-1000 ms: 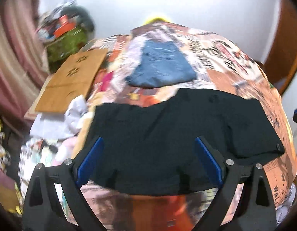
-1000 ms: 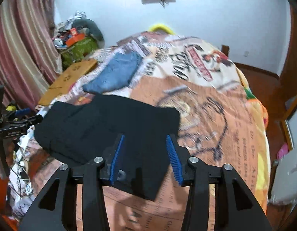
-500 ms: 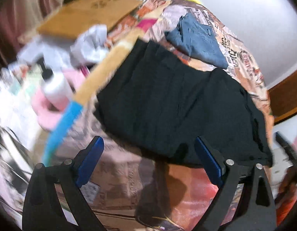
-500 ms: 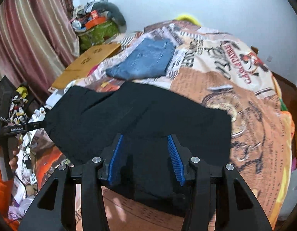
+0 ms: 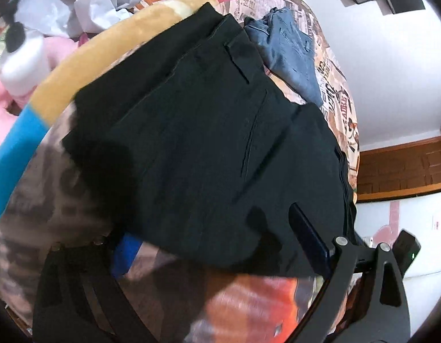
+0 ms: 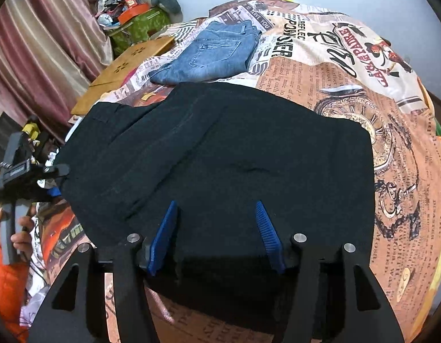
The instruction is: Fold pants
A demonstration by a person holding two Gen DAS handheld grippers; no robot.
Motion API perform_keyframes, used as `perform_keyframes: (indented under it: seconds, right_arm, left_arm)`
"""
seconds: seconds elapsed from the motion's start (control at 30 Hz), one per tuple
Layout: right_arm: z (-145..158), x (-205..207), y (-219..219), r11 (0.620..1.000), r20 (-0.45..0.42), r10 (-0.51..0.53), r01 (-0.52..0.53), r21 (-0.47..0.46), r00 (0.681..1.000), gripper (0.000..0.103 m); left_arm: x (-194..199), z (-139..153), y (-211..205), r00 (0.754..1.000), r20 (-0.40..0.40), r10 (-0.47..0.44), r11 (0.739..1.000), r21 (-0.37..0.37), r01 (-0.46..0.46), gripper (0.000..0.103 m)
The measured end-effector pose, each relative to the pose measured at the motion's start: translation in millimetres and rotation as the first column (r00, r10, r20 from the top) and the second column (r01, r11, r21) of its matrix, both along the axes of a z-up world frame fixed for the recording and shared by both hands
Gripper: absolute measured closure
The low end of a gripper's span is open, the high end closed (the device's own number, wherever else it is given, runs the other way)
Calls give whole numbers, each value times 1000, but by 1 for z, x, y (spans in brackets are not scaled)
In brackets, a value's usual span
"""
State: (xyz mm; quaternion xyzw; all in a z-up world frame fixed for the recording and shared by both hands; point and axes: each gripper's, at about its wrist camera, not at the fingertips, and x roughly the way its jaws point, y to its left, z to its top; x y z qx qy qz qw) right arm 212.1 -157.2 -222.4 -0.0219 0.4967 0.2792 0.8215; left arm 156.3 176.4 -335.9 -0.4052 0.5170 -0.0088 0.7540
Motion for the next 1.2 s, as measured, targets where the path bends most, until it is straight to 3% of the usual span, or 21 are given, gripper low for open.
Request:
perform_keyframes:
  seconds: [0.1,0.23,0.27,0.37,0.5,0.7,0.93,1.03,1.2]
  right_arm:
    - [0,1,0,1000,-5,-1,1,13,1000,48]
    - [0,1,-2,1000,-8,-1,1,25,1000,48]
    - [0,1,-2,1000,-8,-1,1,28,1000,48]
    - [0,1,-3,999,-9,-2,3,33,1000,48]
    - [1,1,-4,999,-9,-9,10,38,1000,48]
    - [10,-3,-15,998,25,-37,36,51,999,48]
    - [27,-8,-56,987,72,-138,132,86,988,48]
    - [29,-10,-79,979,77,-191,185,86,979,48]
    - [22,-13,-119,954,56,-295,291,70,954,48]
  left_arm:
    - [10,-2,-2,1000,-2,14,999,30,-14,10]
    - [18,1,-8,999,-29,24,981,191,-18,53]
    - [18,0,-6,999,-30,35,980,198,-28,63]
    - [13,1,2,998,-12,65,983,172,-62,78]
    - [9,19,2,997,34,63,973,218,-68,84]
    - [16,81,-19,984,172,-34,935,354,-30,87]
    - [39,157,-66,932,315,-177,887,462,12,87]
    - [51,181,-93,905,353,-237,860,510,26,88]
    - [61,211,-135,855,403,-327,839,540,66,88]
